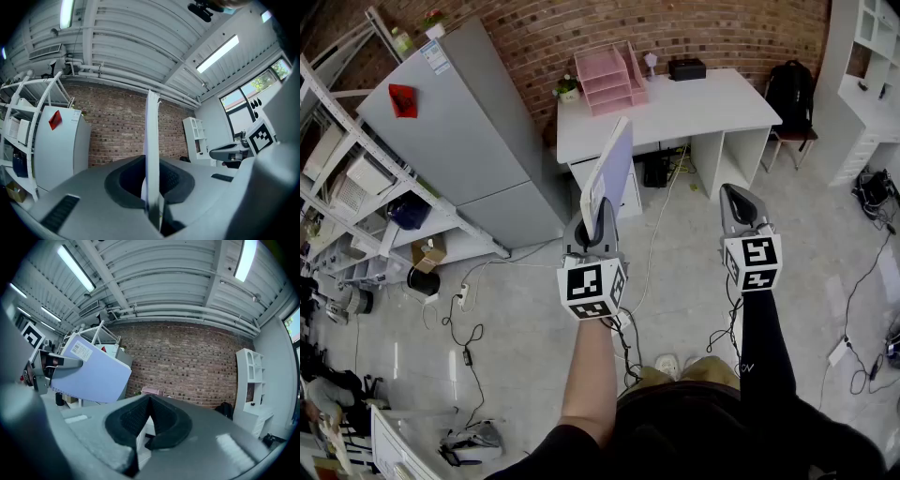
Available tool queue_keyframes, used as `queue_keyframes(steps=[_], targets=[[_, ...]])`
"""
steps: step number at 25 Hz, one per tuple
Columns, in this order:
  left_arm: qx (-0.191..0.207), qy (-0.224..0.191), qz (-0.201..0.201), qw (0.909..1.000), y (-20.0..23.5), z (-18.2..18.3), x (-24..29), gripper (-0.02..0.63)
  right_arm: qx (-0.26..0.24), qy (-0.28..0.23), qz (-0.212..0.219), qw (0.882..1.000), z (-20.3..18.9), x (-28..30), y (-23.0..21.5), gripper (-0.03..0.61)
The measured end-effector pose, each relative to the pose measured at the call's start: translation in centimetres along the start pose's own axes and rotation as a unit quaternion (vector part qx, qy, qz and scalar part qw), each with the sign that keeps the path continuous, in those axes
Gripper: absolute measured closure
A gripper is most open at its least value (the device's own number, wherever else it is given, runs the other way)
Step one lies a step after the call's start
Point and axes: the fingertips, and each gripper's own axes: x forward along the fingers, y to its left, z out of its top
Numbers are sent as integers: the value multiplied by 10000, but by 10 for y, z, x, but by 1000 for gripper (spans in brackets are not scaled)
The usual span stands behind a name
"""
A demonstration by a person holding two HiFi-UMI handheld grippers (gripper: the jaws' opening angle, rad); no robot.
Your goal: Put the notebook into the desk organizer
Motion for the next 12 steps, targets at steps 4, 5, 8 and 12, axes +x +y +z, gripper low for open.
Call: queue_keyframes(steps=[4, 5, 8, 12], targets=[[15, 6, -5, 10000, 1, -2, -4, 578, -67, 8, 72, 10000, -1, -1, 4, 578], [25, -1, -12, 10000, 1, -1, -4, 578, -29, -24, 111, 9999, 0, -2, 6, 578], [30, -15, -32, 10000, 4, 1, -4, 578, 204, -171, 250, 9993, 4, -2, 10, 579], [32, -23, -55, 10000, 3, 0, 1, 578, 149, -179, 281, 9993, 4, 3, 10, 579]])
